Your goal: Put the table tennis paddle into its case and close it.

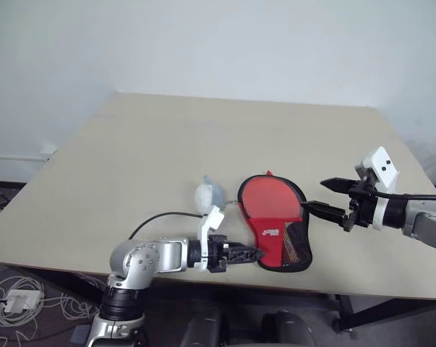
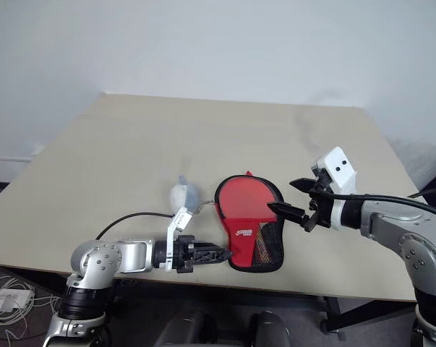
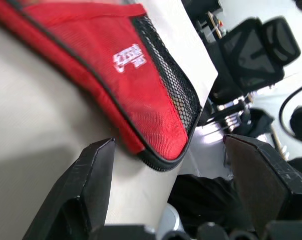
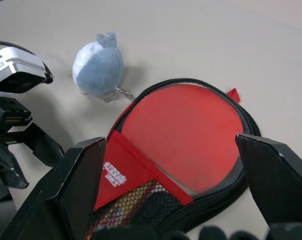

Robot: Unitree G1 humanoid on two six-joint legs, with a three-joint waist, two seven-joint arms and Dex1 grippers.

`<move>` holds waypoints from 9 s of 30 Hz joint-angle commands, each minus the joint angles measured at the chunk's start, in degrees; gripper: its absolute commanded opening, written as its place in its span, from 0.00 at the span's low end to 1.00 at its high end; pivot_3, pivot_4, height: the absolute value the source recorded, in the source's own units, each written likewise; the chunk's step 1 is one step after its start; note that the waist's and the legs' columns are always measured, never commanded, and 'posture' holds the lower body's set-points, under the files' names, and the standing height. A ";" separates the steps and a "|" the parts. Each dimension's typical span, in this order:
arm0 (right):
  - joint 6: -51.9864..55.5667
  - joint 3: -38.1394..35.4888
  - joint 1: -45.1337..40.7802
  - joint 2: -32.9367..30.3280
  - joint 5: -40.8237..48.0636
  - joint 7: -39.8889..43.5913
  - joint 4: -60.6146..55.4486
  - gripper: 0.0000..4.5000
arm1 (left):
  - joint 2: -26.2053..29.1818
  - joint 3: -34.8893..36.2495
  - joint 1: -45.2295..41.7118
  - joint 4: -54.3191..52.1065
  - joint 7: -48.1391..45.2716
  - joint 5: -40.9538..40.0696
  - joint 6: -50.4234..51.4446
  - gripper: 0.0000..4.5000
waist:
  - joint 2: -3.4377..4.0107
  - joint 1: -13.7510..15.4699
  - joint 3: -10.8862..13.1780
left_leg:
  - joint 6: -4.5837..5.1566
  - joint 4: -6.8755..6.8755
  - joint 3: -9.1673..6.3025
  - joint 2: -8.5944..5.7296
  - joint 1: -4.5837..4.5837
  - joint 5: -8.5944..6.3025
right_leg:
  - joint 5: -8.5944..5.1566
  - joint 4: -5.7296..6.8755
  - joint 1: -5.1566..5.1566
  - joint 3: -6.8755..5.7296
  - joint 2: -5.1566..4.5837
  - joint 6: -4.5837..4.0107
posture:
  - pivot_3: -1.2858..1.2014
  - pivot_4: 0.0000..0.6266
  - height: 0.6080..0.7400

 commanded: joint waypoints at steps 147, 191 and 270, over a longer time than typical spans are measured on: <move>-12.60 16.54 -4.60 2.50 -13.81 7.82 6.13 0.71 | 21.16 -7.39 -20.76 22.63 -15.78 8.99 -52.92 1.00 | -0.05 1.11 -0.08 | -0.27 -0.21 0.51 -0.31 -0.25 -0.16 | 0.44 -0.87 -0.21 0.29 -0.08 0.48 | 0.52 0.00 0.81; -24.13 28.57 5.05 13.99 -27.57 4.41 14.70 0.01 | 7.11 -7.90 -8.89 22.59 -21.14 21.42 -46.12 1.00 | -0.01 1.12 -0.14 | 0.05 0.30 0.37 -0.12 -0.13 -0.31 | 0.46 -0.64 -0.03 0.17 0.01 0.50 | 0.52 0.00 0.81; -25.76 29.59 7.54 14.40 -31.13 5.49 14.98 0.00 | -7.65 -3.39 -48.77 77.98 -15.99 38.36 -77.50 0.01 | 0.12 1.11 -0.37 | 0.39 0.56 0.34 -0.03 -0.05 -0.35 | 0.64 -0.60 0.12 0.06 -0.02 0.56 | 0.52 0.00 0.81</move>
